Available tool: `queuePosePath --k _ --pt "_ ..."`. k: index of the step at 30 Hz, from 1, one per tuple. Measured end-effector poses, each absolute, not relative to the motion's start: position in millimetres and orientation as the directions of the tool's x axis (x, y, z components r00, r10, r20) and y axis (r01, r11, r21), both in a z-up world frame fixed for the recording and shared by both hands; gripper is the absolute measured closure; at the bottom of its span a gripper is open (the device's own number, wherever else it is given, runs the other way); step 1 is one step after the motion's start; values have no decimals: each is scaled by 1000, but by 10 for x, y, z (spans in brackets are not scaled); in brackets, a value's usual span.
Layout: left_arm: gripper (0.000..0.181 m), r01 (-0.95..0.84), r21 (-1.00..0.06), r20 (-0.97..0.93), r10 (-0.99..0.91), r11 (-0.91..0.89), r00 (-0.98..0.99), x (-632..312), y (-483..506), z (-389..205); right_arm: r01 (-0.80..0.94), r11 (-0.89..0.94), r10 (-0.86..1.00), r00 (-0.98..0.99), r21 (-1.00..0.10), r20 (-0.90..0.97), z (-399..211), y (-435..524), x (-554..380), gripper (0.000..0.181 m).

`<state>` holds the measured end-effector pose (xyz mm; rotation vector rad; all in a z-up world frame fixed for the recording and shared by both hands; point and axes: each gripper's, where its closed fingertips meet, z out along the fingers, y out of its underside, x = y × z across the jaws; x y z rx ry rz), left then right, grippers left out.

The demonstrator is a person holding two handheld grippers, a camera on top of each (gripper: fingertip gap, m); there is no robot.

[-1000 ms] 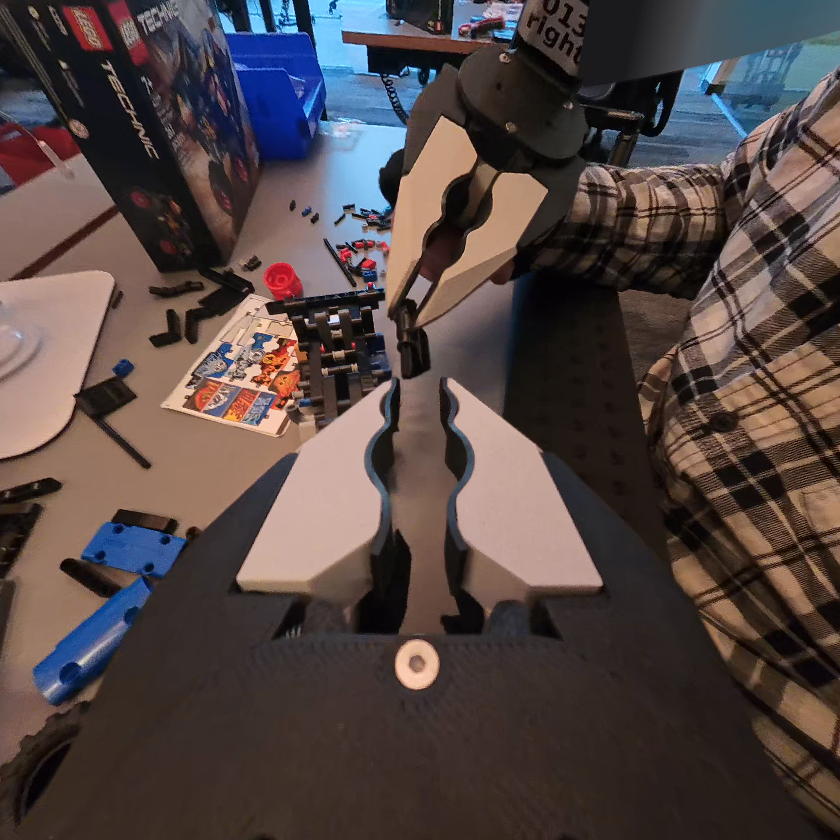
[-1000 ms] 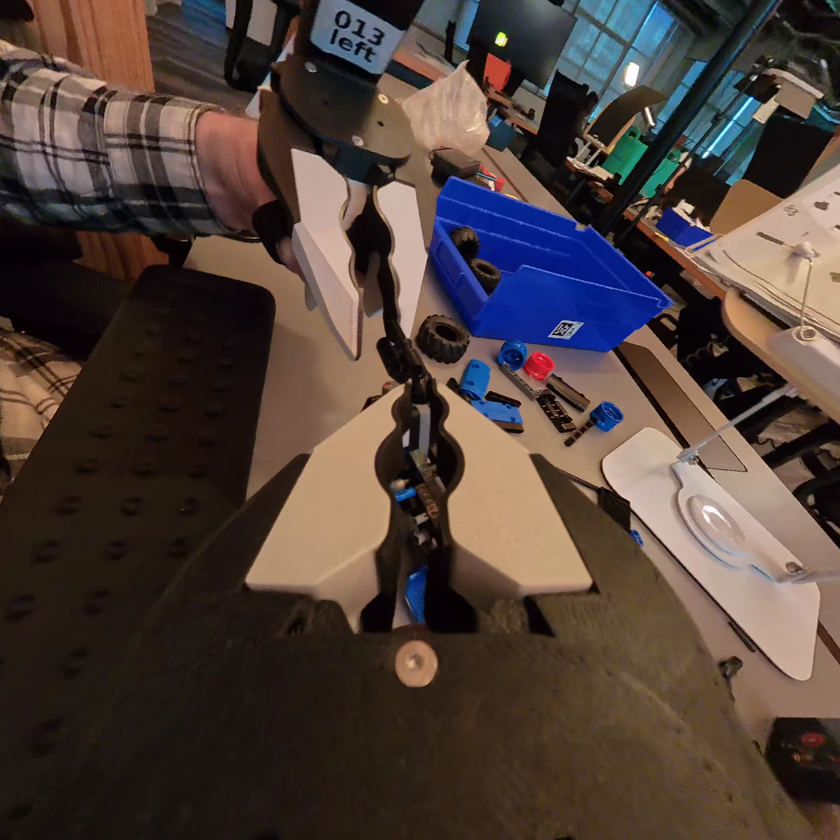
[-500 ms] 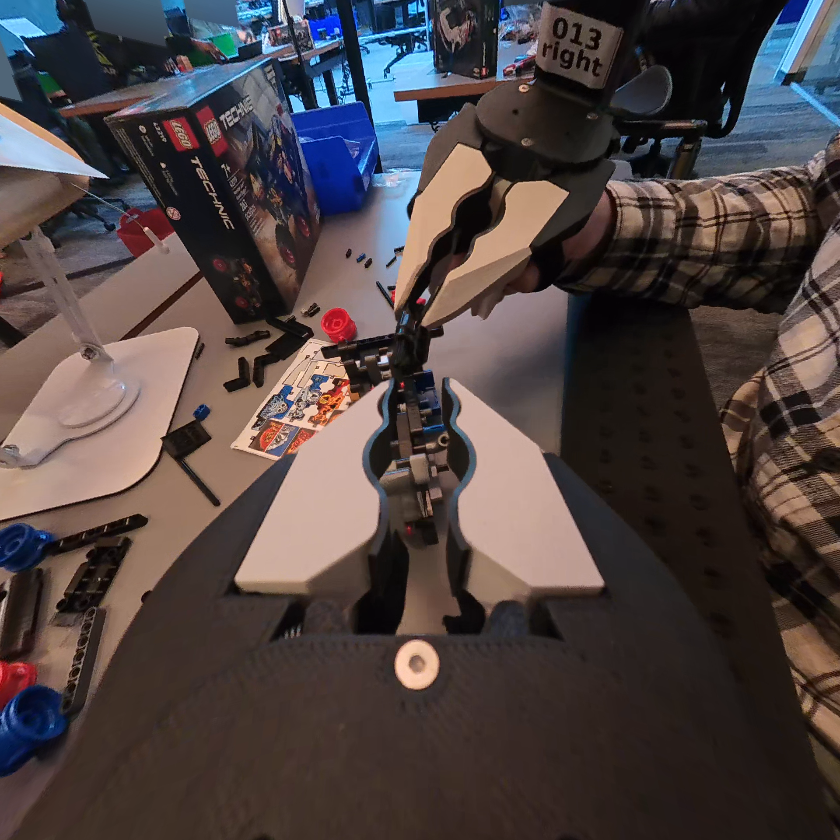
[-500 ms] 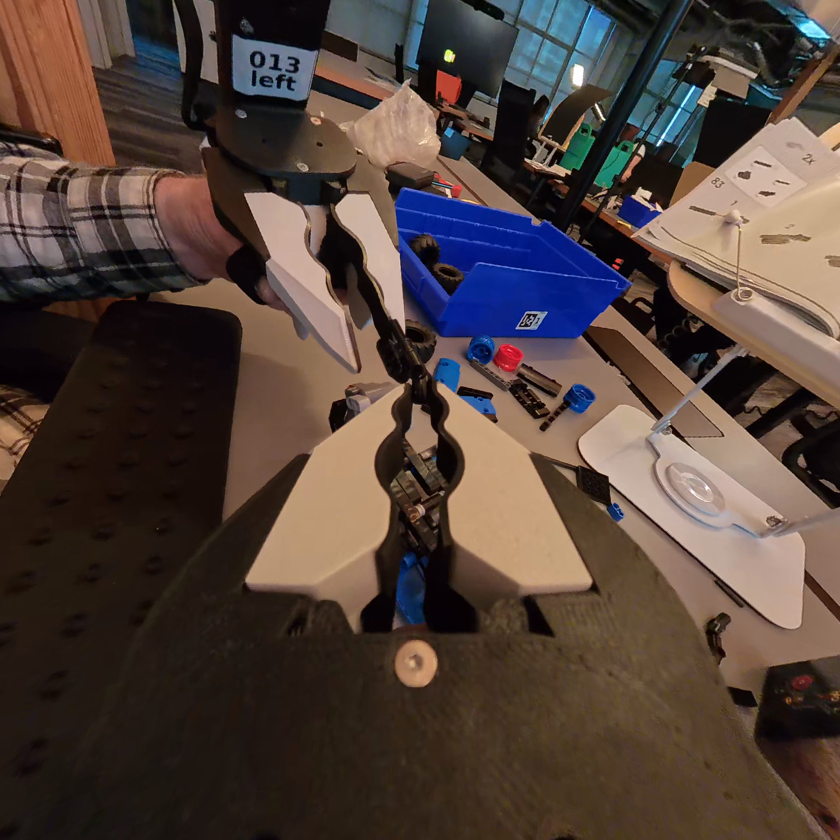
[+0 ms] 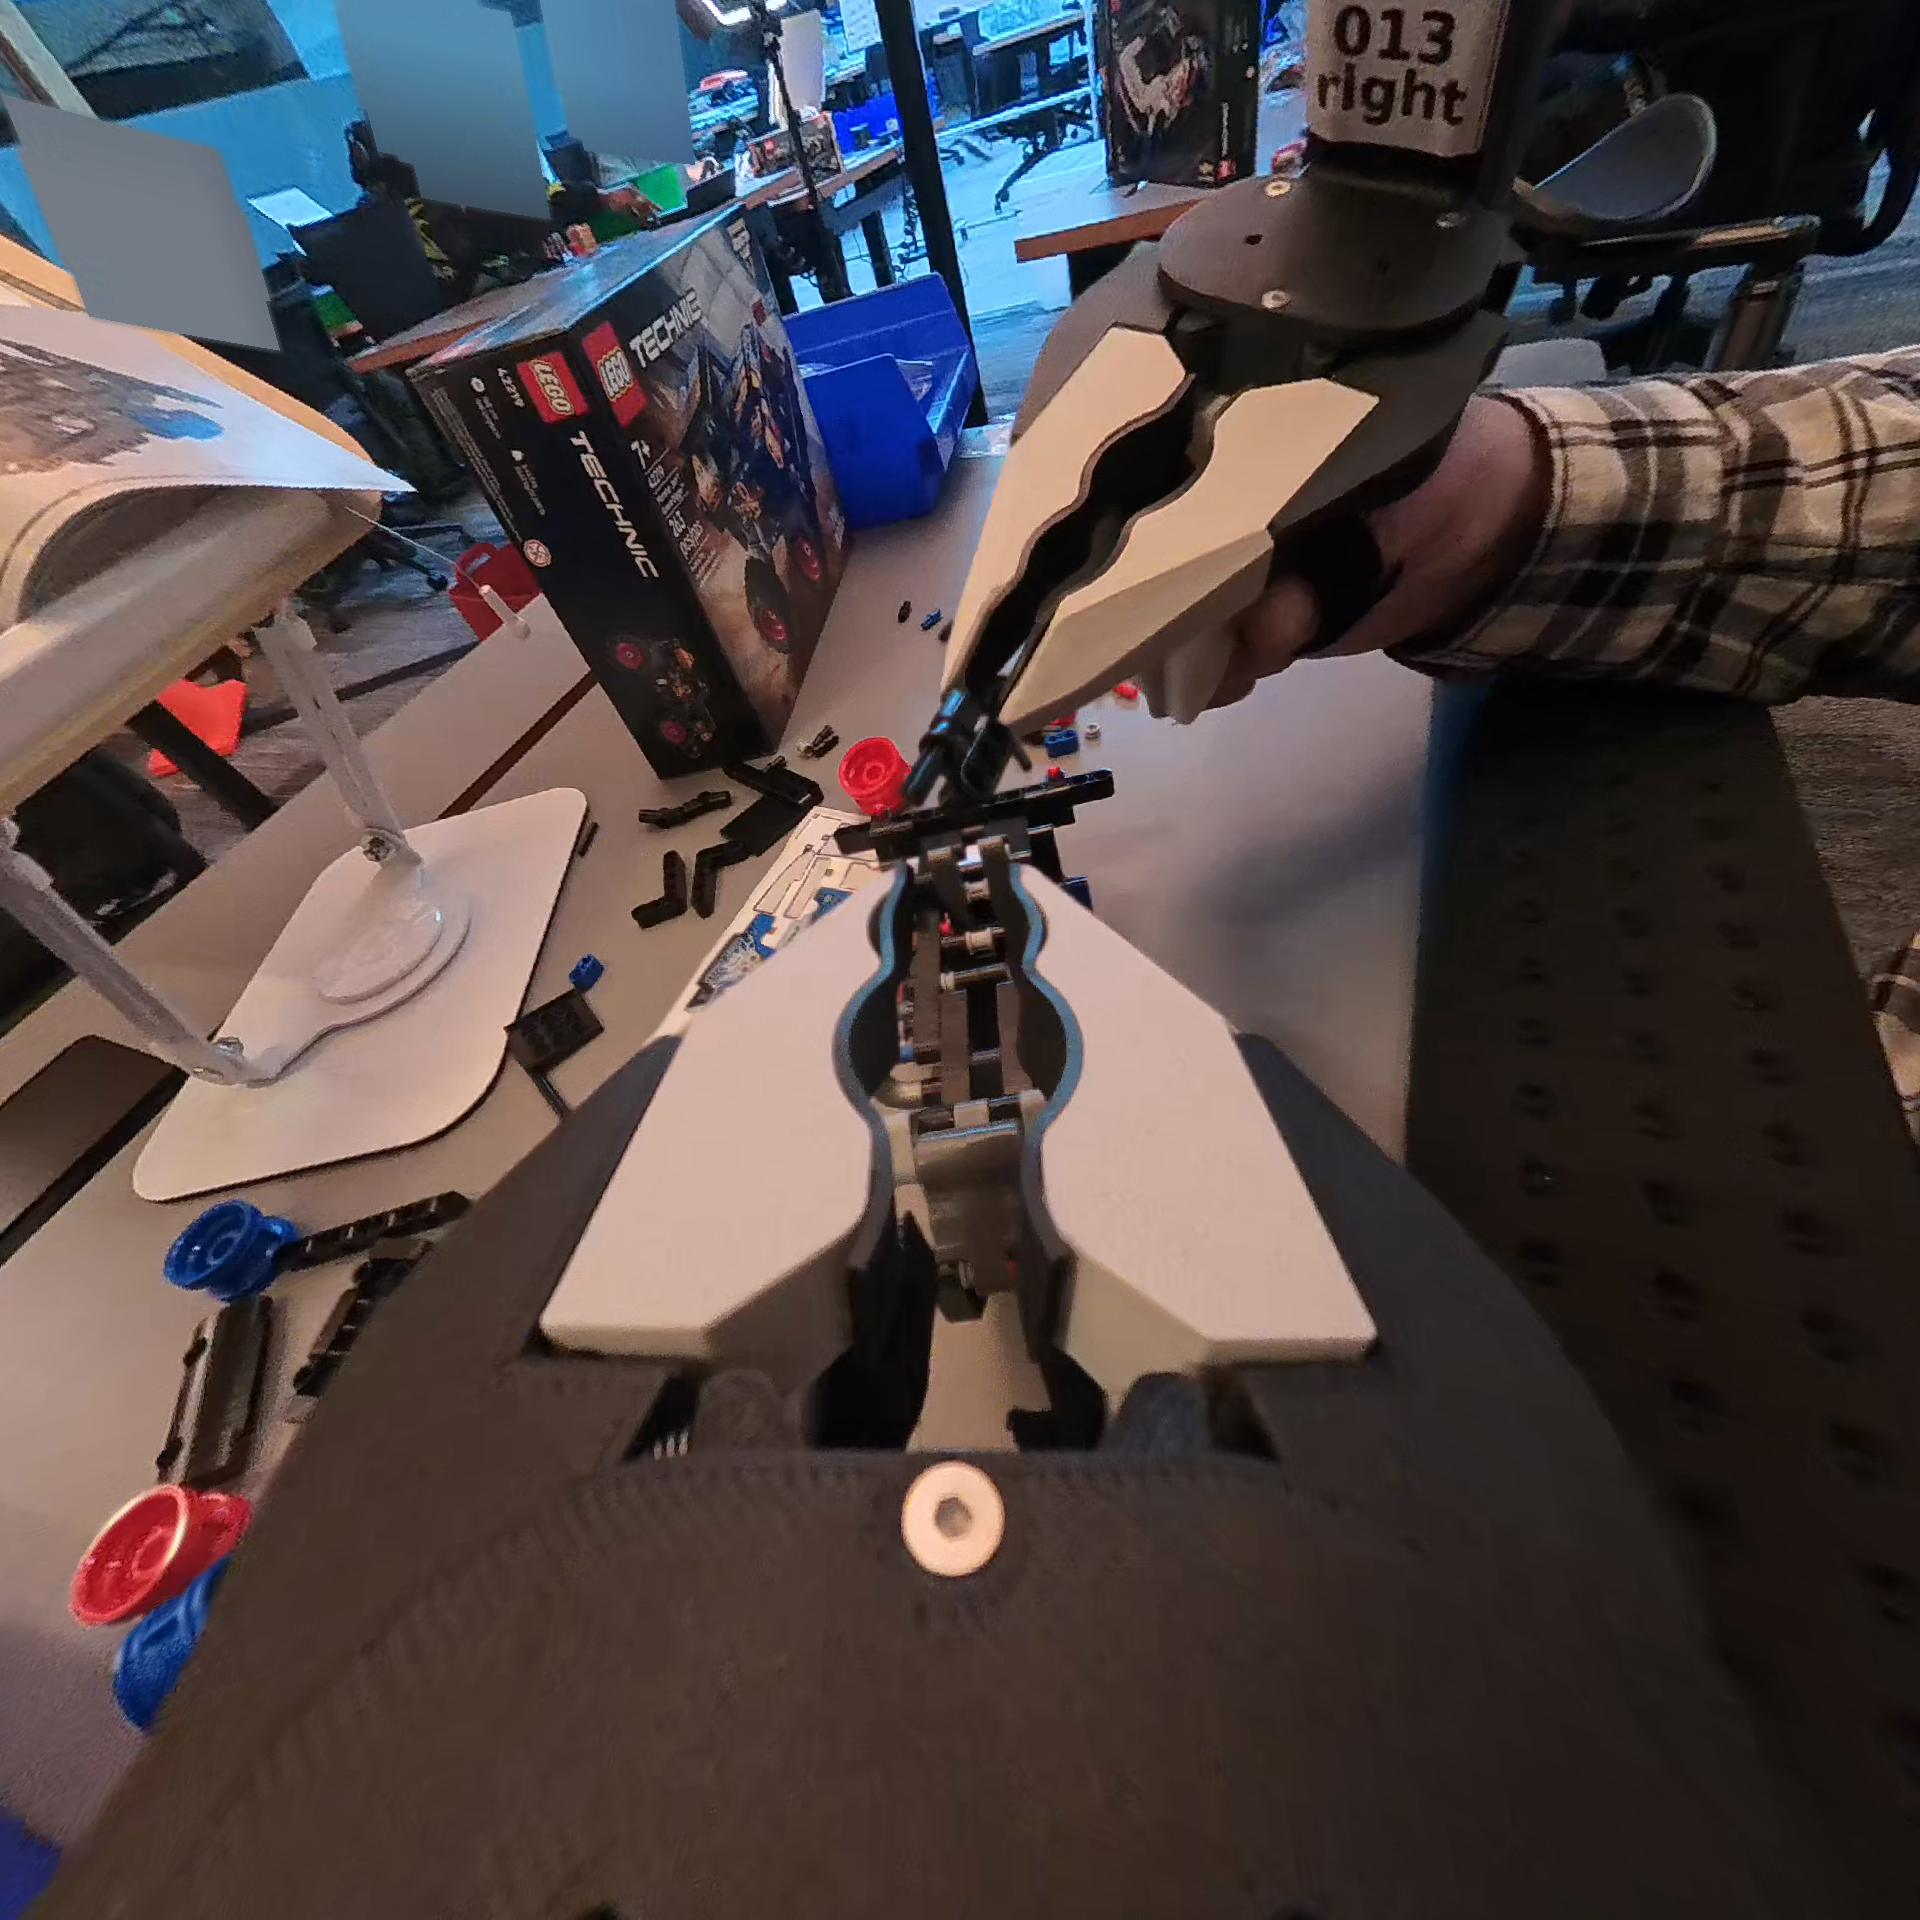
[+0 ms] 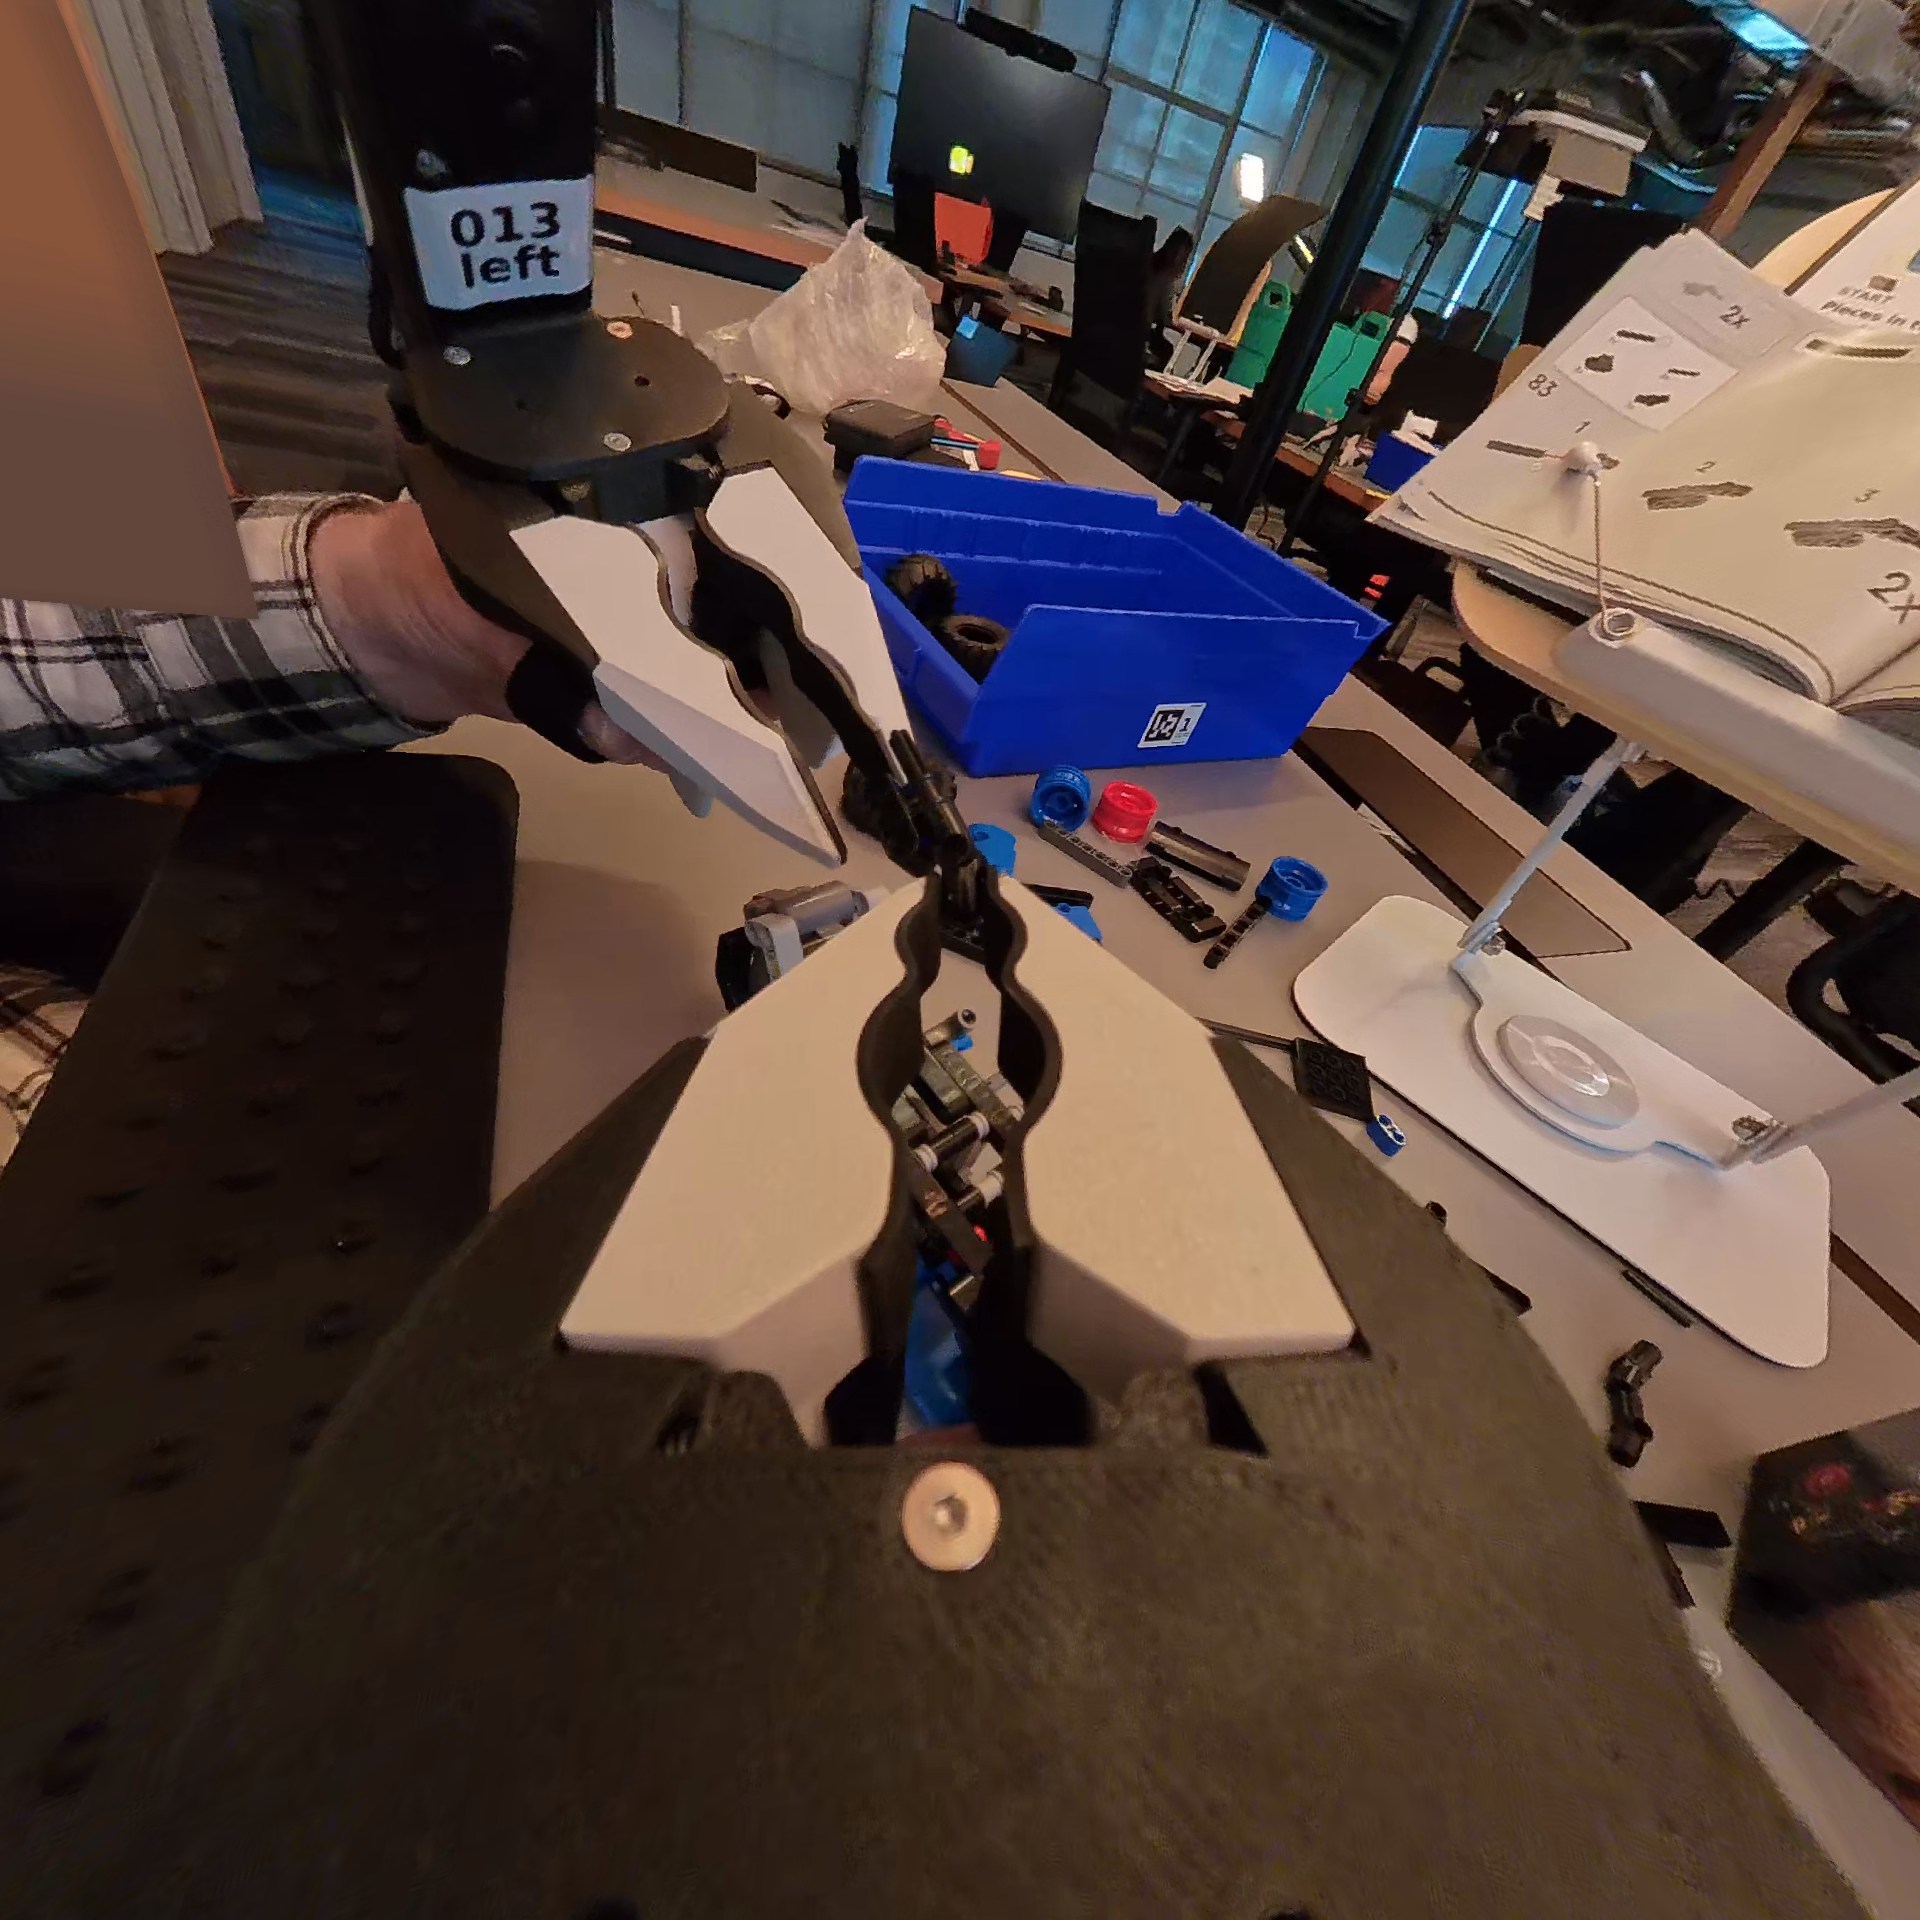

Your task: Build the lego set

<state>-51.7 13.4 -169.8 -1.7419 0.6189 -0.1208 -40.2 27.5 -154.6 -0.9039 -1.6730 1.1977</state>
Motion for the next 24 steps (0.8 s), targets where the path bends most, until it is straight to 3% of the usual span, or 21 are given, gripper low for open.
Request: queuePosePath --k 12,24 --pt "165 -431 -900 -383 -346 -70 856 -597 228 -1634 81 259 912 -348 -962 216 -1538 327 -402 176" --pt "164 -357 -933 -319 -343 -53 884 -657 220 -1651 88 244 921 -332 -966 202 -1539 369 -408 176"
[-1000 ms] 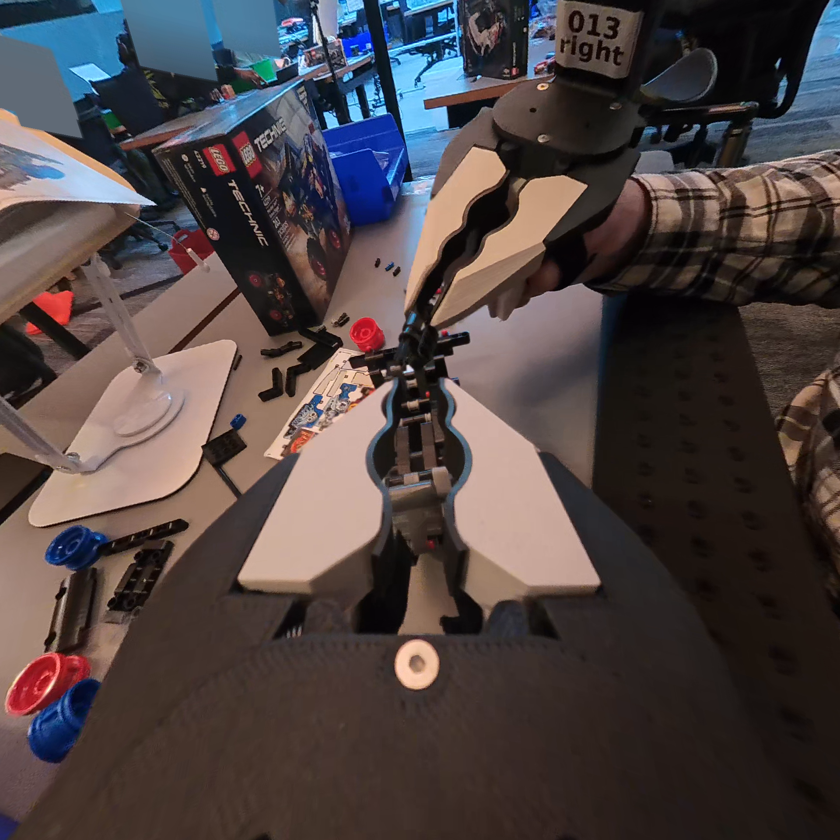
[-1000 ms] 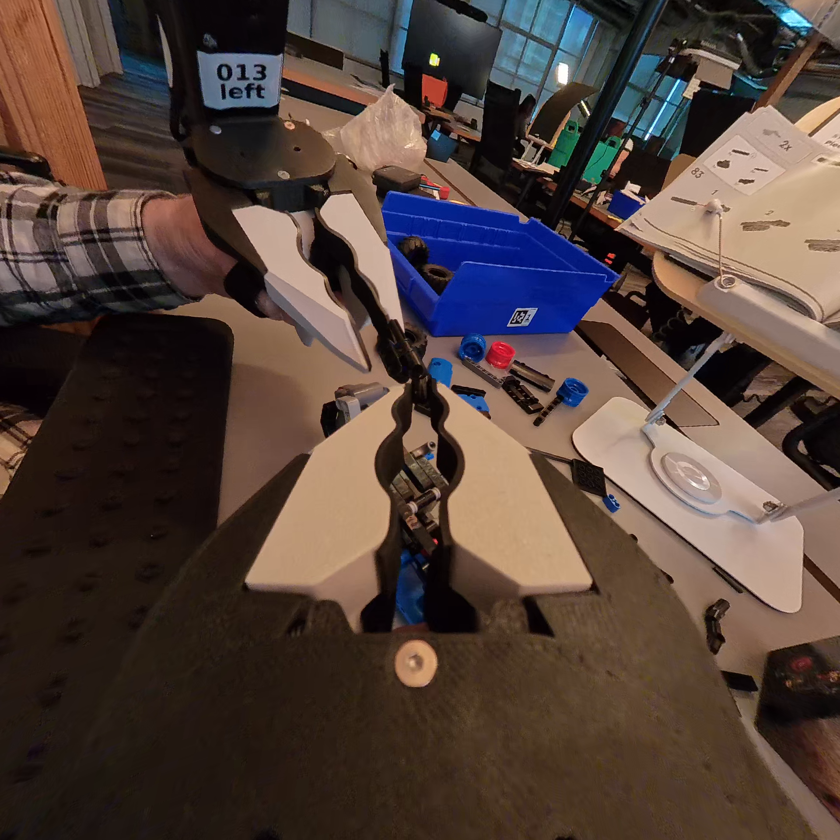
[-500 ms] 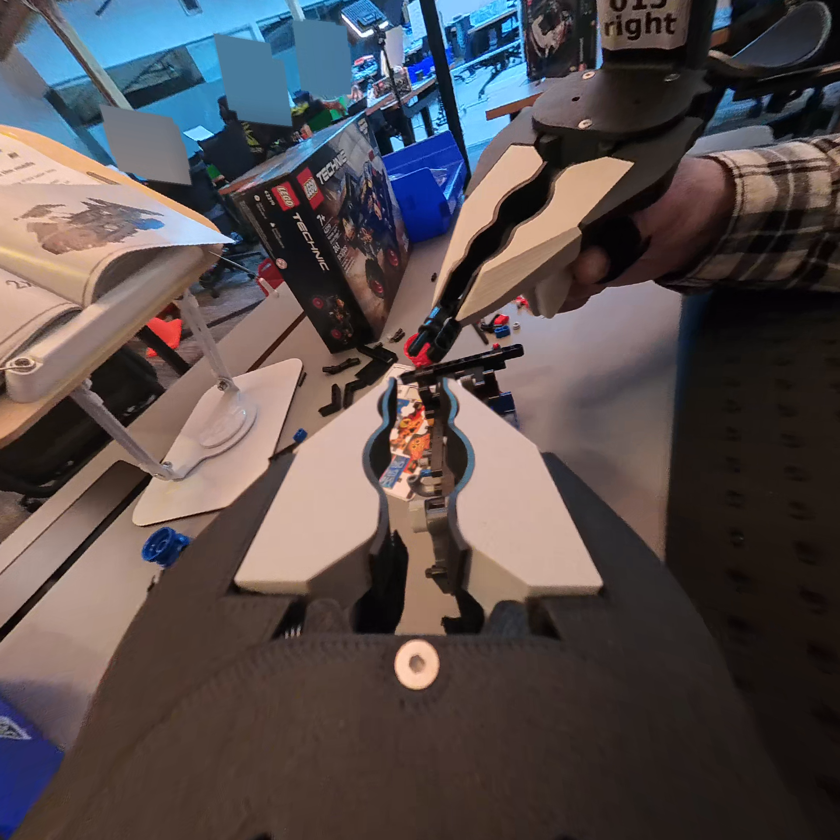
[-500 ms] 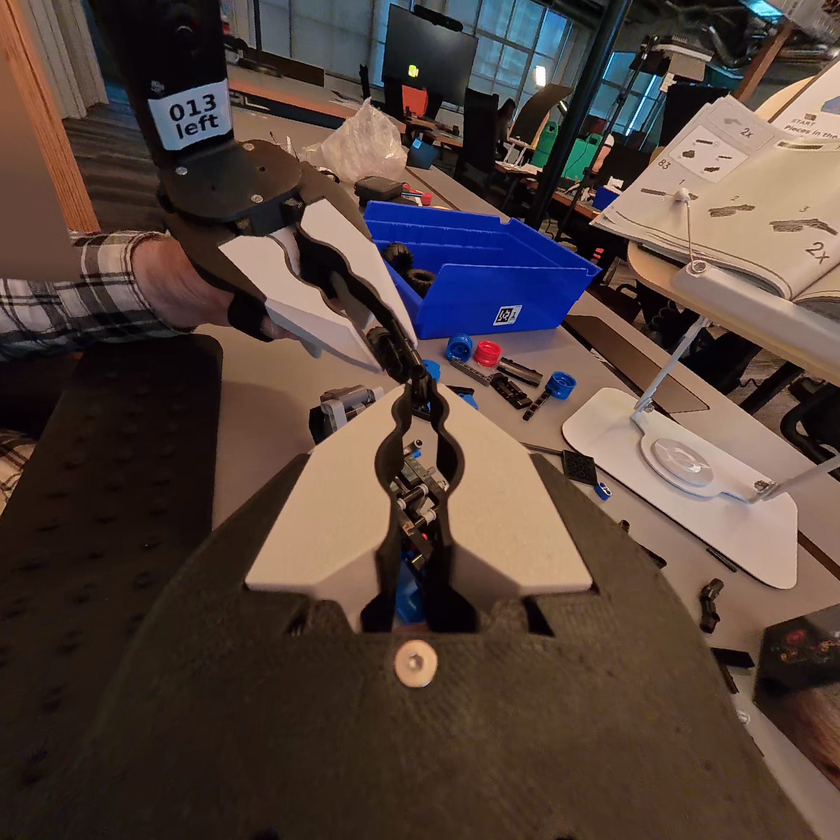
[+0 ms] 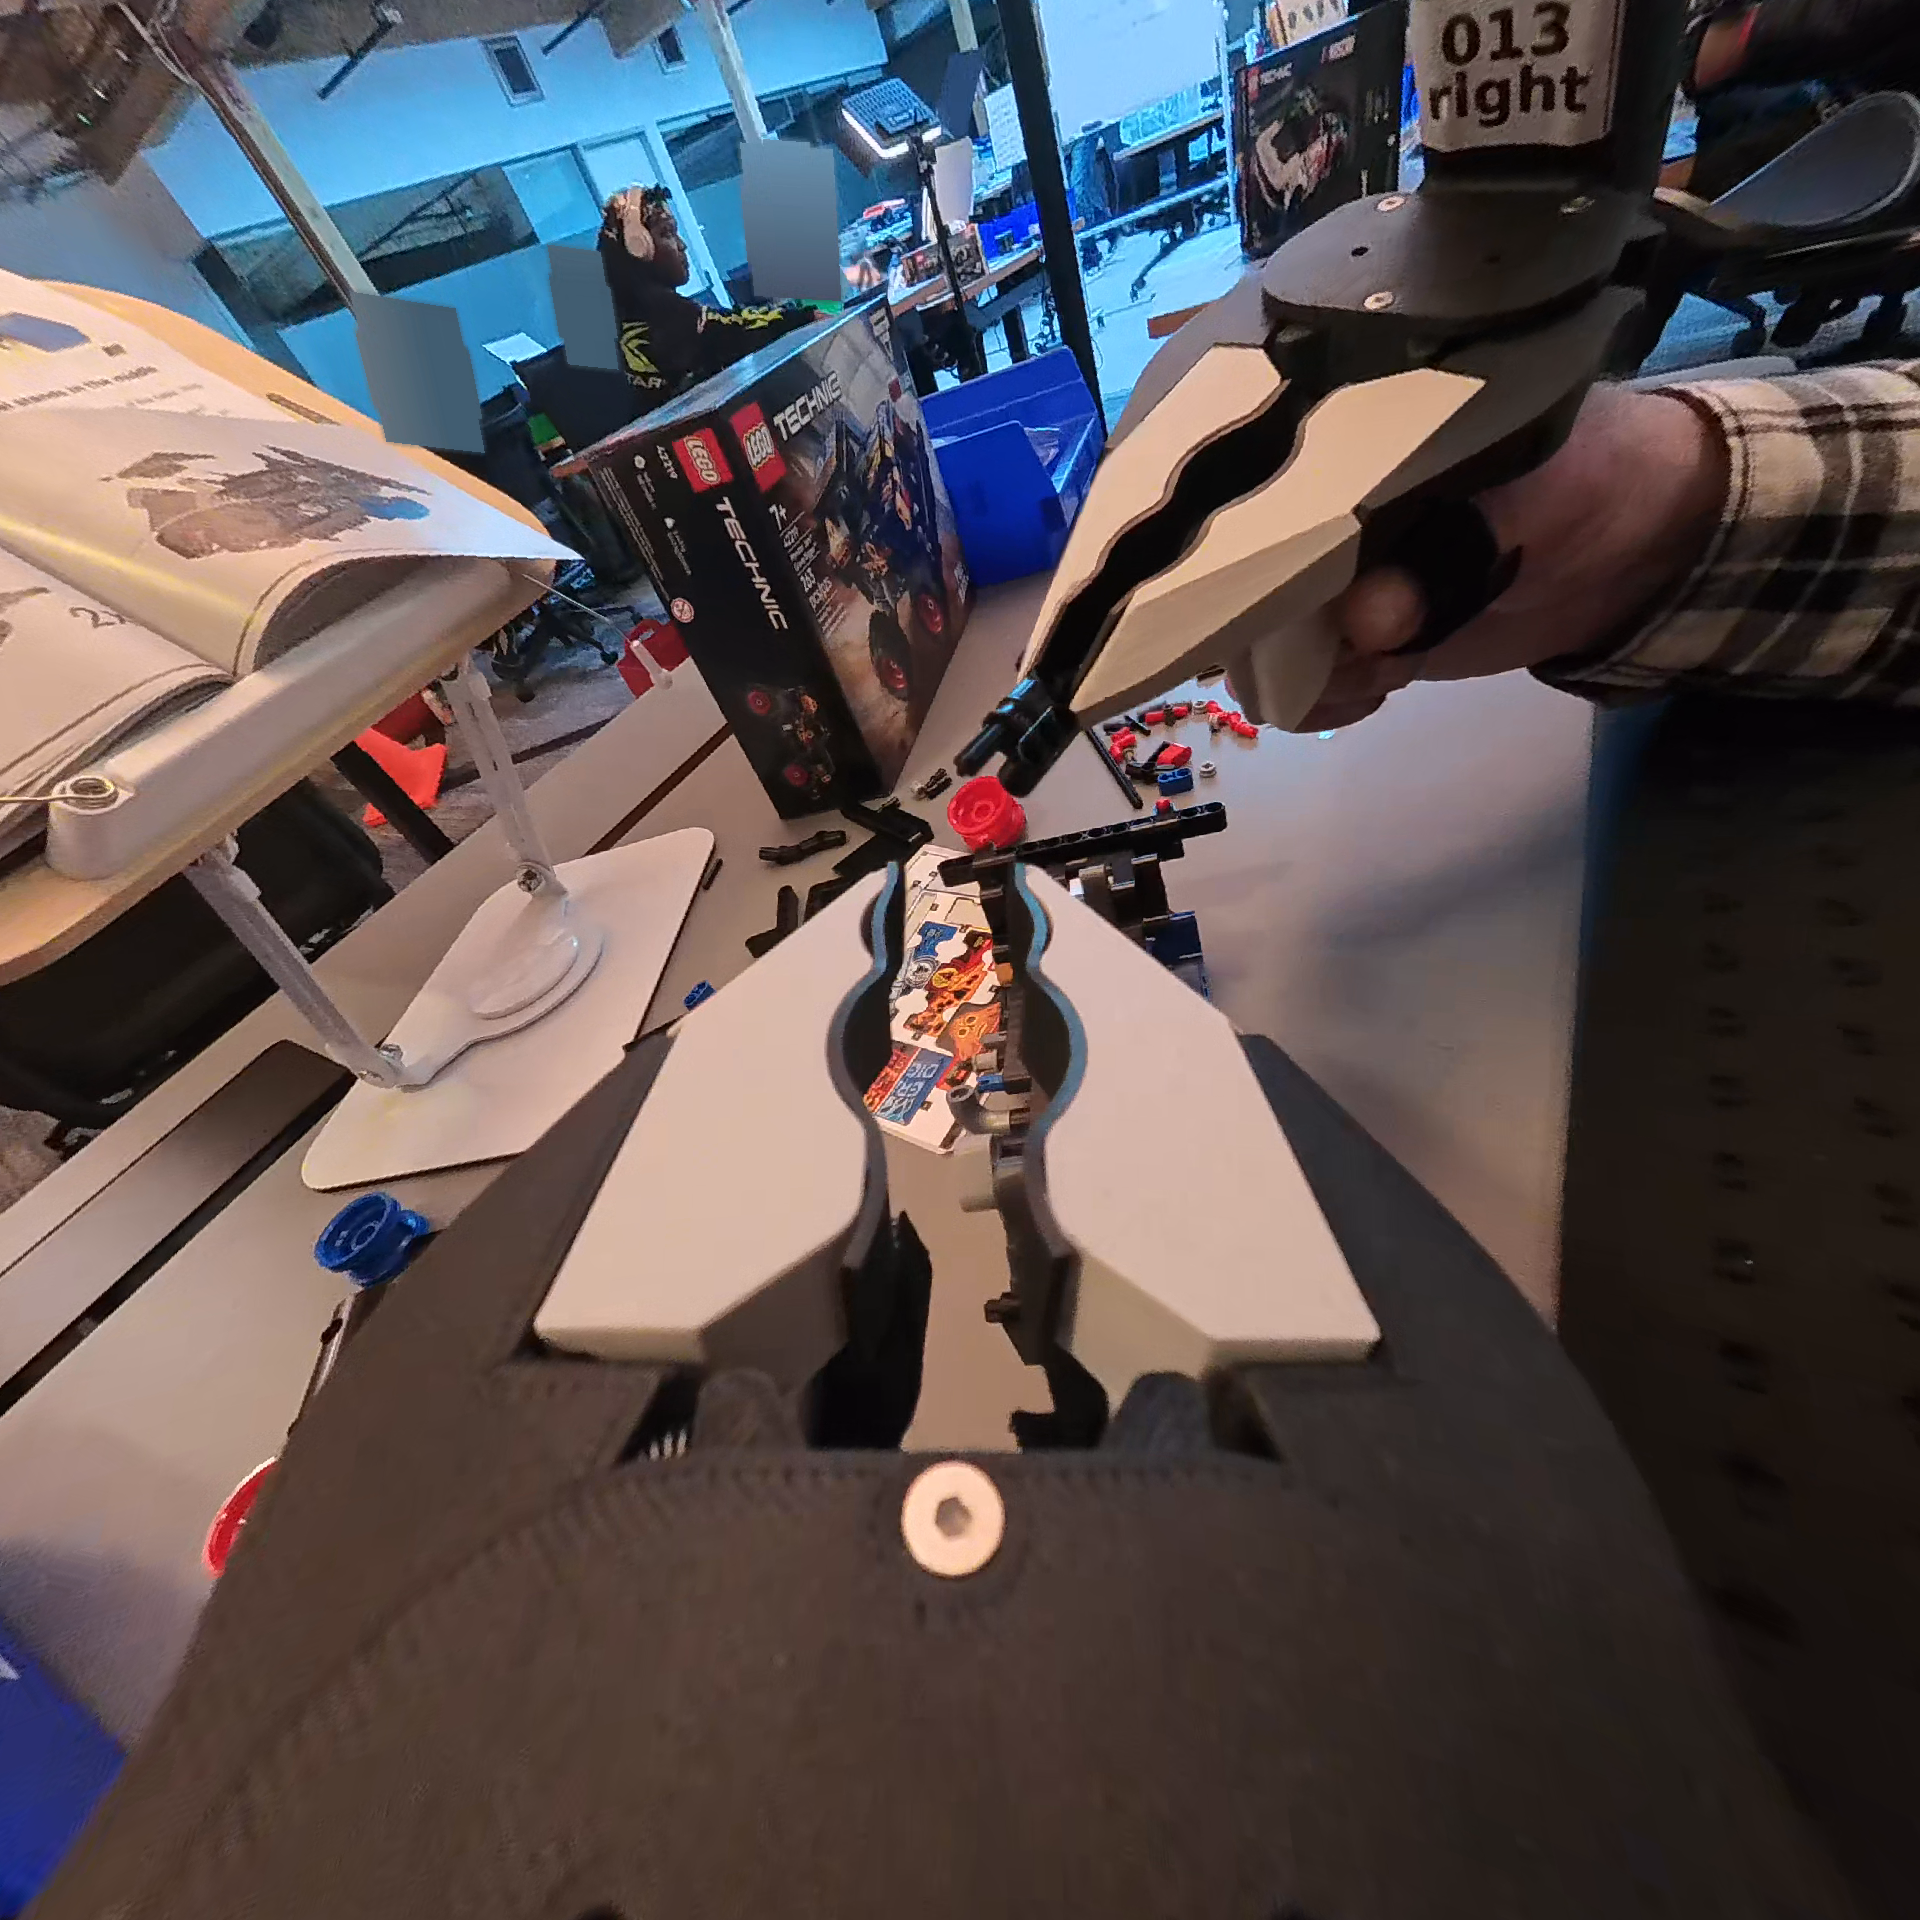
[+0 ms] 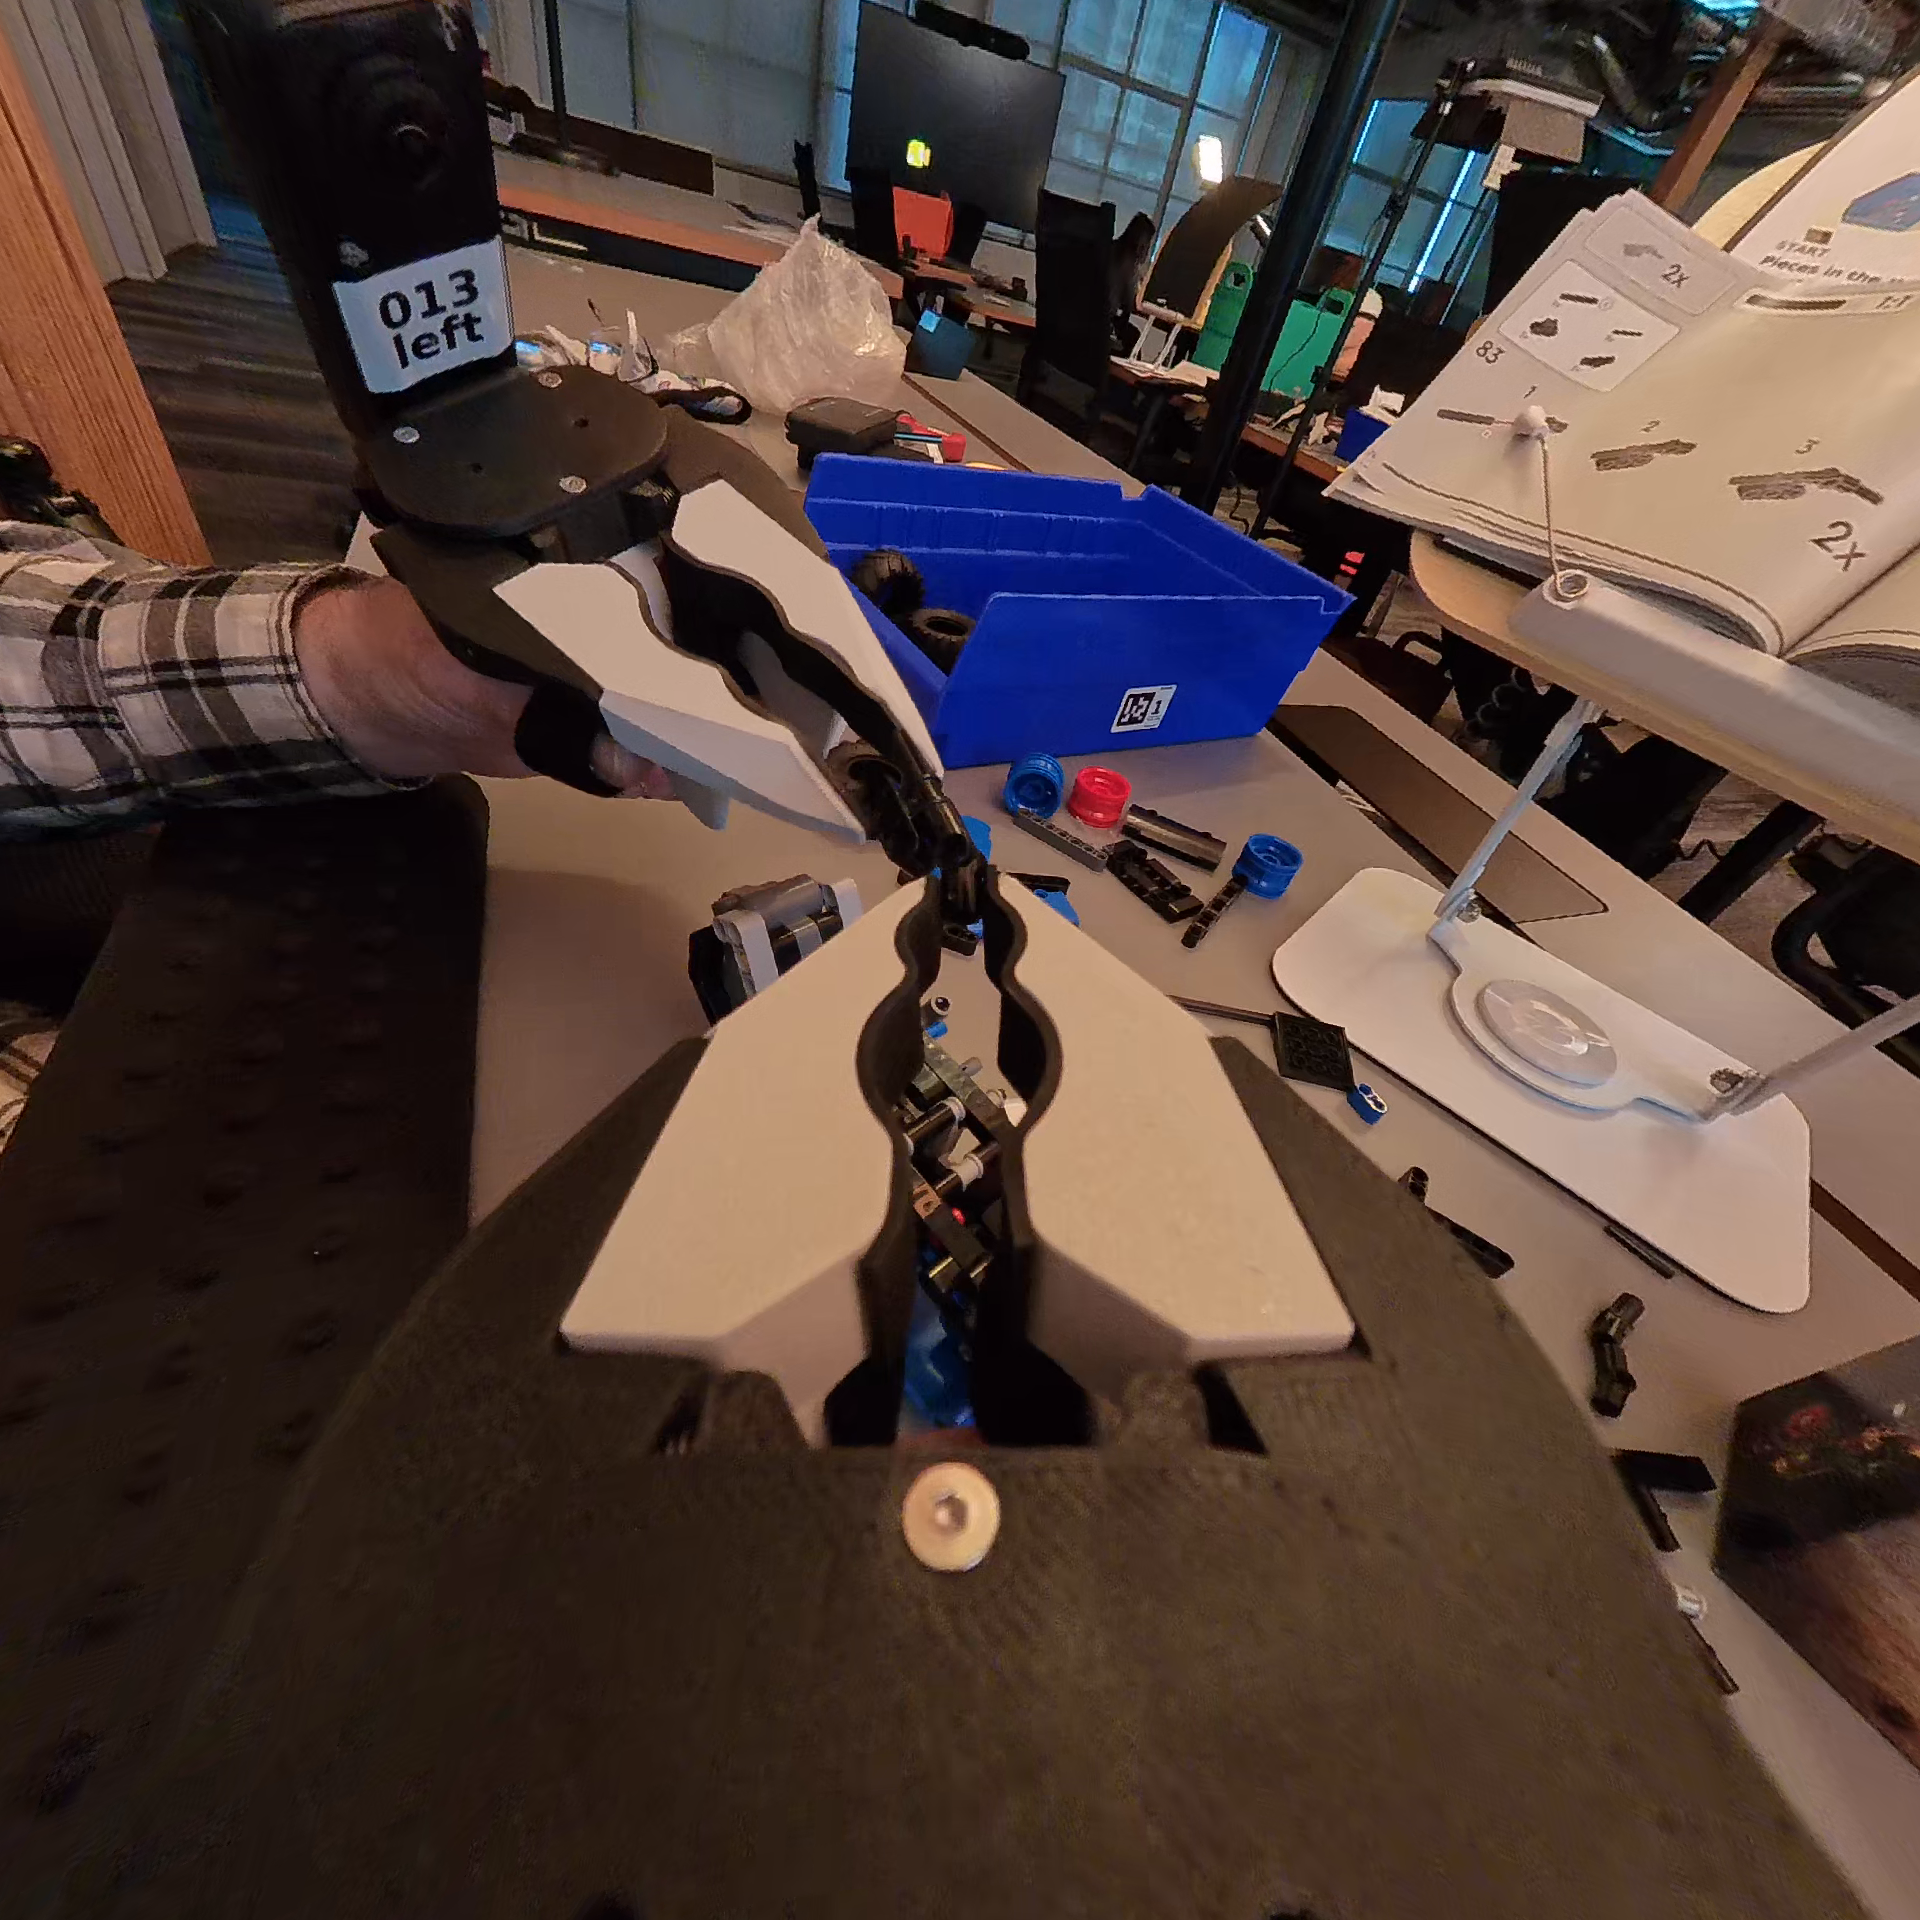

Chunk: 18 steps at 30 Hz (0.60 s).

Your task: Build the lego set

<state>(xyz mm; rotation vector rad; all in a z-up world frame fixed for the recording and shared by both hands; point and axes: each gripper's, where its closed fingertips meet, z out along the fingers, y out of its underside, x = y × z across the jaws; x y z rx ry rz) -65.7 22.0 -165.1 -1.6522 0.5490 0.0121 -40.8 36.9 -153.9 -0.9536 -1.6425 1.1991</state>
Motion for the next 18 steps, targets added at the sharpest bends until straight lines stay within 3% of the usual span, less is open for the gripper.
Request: queuePosePath --k 12,18 --pt "162 -344 -938 -314 -322 -41 893 -709 216 -1648 85 241 924 -323 -967 202 -1529 394 -402 176" --pt "161 -250 -968 -224 -349 -31 910 -715 196 -1585 83 237 925 -323 -968 198 -1528 405 -400 176"
